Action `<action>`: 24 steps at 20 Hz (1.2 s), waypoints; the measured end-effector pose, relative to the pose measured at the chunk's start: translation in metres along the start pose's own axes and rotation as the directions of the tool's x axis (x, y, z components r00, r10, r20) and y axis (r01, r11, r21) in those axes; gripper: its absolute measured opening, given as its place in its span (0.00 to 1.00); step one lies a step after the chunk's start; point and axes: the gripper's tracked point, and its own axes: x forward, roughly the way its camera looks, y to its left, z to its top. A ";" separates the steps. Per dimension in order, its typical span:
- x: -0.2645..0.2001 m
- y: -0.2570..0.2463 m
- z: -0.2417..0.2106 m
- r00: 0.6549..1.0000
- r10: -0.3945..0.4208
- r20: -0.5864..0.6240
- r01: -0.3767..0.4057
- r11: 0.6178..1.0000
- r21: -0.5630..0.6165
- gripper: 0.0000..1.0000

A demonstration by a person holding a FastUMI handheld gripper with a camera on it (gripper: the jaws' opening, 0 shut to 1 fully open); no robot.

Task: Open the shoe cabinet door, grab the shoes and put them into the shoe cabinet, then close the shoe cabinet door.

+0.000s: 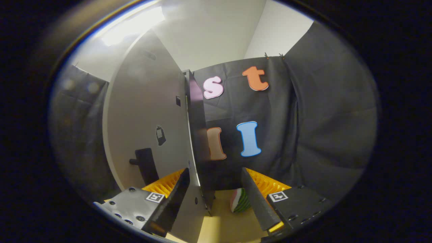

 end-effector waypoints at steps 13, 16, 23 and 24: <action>0.019 0.026 -0.019 0.996 0.062 -0.066 -0.057 0.995 0.076 0.93; 0.019 0.032 -0.021 0.995 0.065 -0.074 -0.058 0.995 0.082 0.93; 0.021 0.060 -0.025 0.989 0.119 -0.092 -0.112 0.991 0.079 0.93; 0.023 0.065 -0.026 0.987 0.129 -0.092 -0.122 0.990 0.078 0.93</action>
